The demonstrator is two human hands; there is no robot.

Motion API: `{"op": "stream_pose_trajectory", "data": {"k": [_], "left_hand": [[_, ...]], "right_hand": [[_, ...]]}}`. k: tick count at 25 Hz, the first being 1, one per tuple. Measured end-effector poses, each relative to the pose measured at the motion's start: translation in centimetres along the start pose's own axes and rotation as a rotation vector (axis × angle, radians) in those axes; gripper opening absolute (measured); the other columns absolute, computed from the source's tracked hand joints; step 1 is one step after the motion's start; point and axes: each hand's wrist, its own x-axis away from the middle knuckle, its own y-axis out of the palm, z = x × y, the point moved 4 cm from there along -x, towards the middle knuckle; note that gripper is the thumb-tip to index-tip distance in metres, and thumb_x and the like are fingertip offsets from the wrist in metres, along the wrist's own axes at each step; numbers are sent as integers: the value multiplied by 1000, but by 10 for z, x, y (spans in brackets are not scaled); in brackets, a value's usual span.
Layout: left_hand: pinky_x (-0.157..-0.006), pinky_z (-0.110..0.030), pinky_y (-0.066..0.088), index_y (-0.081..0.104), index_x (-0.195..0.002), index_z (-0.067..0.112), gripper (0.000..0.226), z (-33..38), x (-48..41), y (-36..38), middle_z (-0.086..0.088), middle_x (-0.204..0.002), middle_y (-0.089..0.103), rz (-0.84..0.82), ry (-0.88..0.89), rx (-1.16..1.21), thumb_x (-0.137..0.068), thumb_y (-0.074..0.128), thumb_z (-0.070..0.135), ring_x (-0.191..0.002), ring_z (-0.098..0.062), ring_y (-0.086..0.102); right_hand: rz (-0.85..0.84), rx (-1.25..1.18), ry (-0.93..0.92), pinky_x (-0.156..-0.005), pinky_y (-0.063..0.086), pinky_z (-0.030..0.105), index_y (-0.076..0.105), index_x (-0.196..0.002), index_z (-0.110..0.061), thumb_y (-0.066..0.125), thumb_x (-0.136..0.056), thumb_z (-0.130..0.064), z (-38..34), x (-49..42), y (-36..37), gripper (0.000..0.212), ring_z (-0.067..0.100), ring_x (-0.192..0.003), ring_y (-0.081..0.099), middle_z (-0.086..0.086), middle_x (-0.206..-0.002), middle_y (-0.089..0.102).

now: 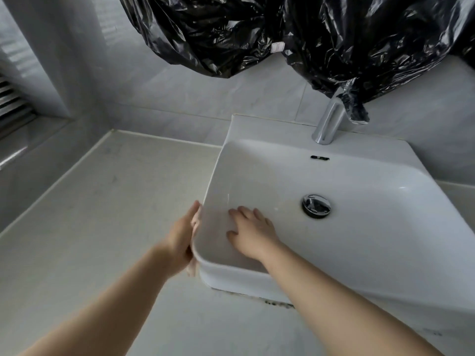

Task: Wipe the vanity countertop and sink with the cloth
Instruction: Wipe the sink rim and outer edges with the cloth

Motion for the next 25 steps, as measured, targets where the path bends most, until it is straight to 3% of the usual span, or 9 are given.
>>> {"op": "stream_pose_trajectory", "data": {"k": [3, 5, 7, 10, 12, 14, 17, 22, 25], "left_hand": [[-56, -28, 47, 72, -91, 13, 54, -26, 1, -9, -18, -81, 67, -43, 64, -109, -99, 27, 41, -70, -28, 63], [-56, -24, 51, 67, -84, 9, 47, -4, -24, -1, -11, -70, 69, -55, 68, -21, -102, 27, 24, -63, -21, 66], [-55, -22, 51, 64, -81, 6, 47, 16, -34, 10, -9, -61, 66, -100, 0, 92, -102, 26, 24, -55, -18, 65], [-83, -36, 46, 67, -98, 5, 58, -4, -23, -5, -17, -93, 70, -124, -57, 39, -97, 27, 47, -89, -27, 67], [-89, -39, 42, 69, -98, 5, 63, -14, -18, -13, -22, -103, 67, -53, -73, -18, -94, 29, 54, -101, -37, 60], [-81, -34, 47, 67, -92, 7, 59, 2, -43, -8, -15, -82, 71, -75, -80, 17, -96, 29, 51, -86, -30, 64], [-56, -22, 51, 67, -78, 11, 58, 21, -65, 5, -5, -60, 65, -127, -82, 153, -98, 26, 46, -58, -18, 64], [-73, -33, 49, 66, -99, 11, 55, -3, -37, -6, -7, -79, 72, -118, -74, 60, -95, 27, 50, -72, -17, 69], [-53, -18, 52, 64, -90, 16, 50, 31, -64, 11, -3, -63, 70, -124, -33, 52, -97, 24, 47, -57, -13, 67]], "right_hand": [[9, 24, 3, -111, 18, 40, 25, -145, -21, 40, -96, -33, -3, 1, 2, 53, 31, -141, 15, 1, -154, 19], [-6, 21, 13, -112, 16, 40, 21, -146, -22, 38, -97, -34, -4, 1, 3, 53, 31, -143, 10, 0, -156, 14], [-30, 5, 22, -114, 14, 39, 18, -147, -25, 36, -97, -36, -2, 0, 4, 54, 29, -144, 6, -3, -158, 9], [-36, -2, 28, -114, 14, 40, 17, -148, -27, 37, -97, -37, 0, -1, 6, 55, 28, -145, 5, -5, -159, 7], [-37, -4, 32, -115, 13, 40, 15, -148, -27, 36, -98, -38, 0, -2, 6, 56, 29, -145, 5, -5, -159, 5], [-39, -4, 39, -115, 12, 40, 14, -148, -29, 36, -97, -39, 1, -4, 5, 57, 28, -145, 4, -6, -159, 4], [-36, -27, 45, -115, 10, 39, 14, -148, -32, 38, -96, -41, 3, -4, 5, 57, 25, -145, 3, -9, -158, 4], [-44, -31, 23, -115, 7, 40, 13, -148, -31, 38, -97, -40, 3, -4, 5, 58, 26, -145, 1, -9, -158, 3], [-100, -40, 26, -116, 5, 43, 10, -149, -29, 33, -99, -36, 4, -10, 7, 56, 29, -145, -3, -7, -159, -2]]}}
